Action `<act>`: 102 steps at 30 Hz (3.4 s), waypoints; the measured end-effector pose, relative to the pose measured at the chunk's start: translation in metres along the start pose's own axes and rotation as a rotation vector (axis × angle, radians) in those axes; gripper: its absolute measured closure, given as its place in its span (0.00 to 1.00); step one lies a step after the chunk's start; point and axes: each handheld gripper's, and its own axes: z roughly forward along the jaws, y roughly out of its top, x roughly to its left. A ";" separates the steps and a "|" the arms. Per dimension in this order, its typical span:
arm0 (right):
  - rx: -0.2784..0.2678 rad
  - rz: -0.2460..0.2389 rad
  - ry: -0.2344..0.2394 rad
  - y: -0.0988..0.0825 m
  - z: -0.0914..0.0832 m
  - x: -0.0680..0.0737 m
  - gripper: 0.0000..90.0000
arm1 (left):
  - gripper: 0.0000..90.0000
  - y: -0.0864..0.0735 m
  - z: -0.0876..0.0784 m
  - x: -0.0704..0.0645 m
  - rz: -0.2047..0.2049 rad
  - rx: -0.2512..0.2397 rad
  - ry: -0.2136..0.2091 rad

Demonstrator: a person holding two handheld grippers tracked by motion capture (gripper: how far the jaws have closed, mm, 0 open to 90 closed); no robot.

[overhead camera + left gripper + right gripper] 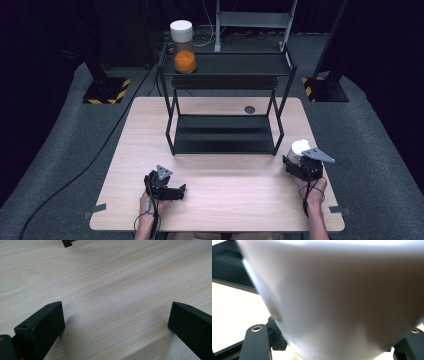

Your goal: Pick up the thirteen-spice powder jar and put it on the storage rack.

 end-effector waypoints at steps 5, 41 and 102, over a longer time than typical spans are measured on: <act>0.009 -0.023 0.017 0.003 -0.002 0.005 0.33 | 0.00 0.000 0.000 0.000 -0.001 0.000 0.000; -0.003 -0.126 0.193 0.046 0.021 0.041 0.33 | 0.00 0.000 0.000 0.000 0.002 0.001 0.000; -0.091 -0.205 0.253 0.150 -0.001 0.034 0.33 | 0.00 0.000 0.000 0.000 0.002 0.001 0.000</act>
